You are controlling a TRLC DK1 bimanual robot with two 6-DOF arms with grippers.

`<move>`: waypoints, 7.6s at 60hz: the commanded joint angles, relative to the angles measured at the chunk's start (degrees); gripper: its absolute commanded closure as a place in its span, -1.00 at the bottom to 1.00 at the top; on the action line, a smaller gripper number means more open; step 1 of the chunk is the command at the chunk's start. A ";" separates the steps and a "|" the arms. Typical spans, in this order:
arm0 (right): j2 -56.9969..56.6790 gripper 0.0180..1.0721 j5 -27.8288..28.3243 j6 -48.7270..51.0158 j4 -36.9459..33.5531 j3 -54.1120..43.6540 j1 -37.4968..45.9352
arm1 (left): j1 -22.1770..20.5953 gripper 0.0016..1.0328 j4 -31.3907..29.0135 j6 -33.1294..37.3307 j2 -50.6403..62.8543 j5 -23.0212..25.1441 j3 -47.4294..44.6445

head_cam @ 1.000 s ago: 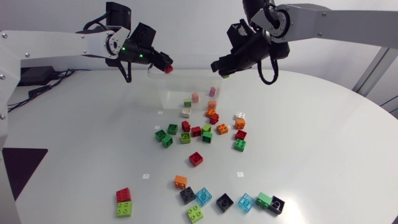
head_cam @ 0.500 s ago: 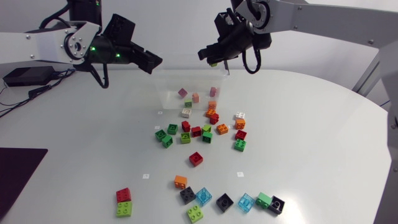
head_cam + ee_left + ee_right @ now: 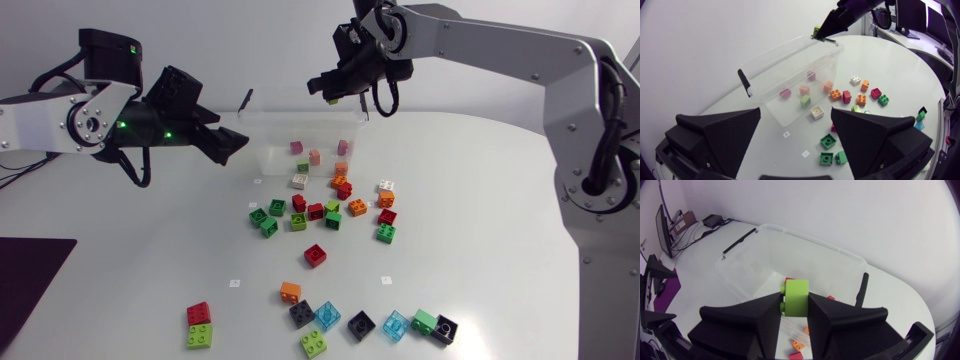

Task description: Place the duplo bricks in the container

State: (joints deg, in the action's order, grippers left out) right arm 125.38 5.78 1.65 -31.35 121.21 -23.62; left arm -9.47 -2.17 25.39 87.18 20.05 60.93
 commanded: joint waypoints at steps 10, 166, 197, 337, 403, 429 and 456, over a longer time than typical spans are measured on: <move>5.05 0.49 -1.30 -1.56 -1.43 5.44 0.41 | 0.69 -0.90 0.50 3.62 -2.98 2.18 -6.26; -35.03 -0.91 8.98 15.66 8.06 -63.29 9.64 | -6.61 0.49 -12.24 18.82 28.14 -3.44 4.90; -27.03 -0.82 9.69 27.35 11.58 -67.95 9.29 | -5.73 0.51 -16.99 21.46 16.89 -3.53 -0.98; -27.12 0.47 9.60 17.69 9.03 -46.32 1.82 | -4.06 0.49 -10.66 -4.82 34.29 -2.74 44.54; -6.73 0.47 8.11 7.14 6.04 -14.42 3.14 | -5.38 -0.91 -9.34 3.97 6.16 -4.59 2.62; 1.71 0.42 5.73 5.03 2.79 -1.68 2.61 | -10.56 -0.91 -6.44 3.27 7.75 -9.16 -6.79; -2.86 -0.93 3.54 3.10 -3.28 -1.41 1.73 | -13.38 -0.91 -4.77 -0.95 13.63 -13.29 -5.64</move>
State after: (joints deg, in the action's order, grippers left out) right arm 125.95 9.61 5.96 -33.69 121.56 -21.69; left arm -22.33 -7.35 25.96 98.72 7.31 55.11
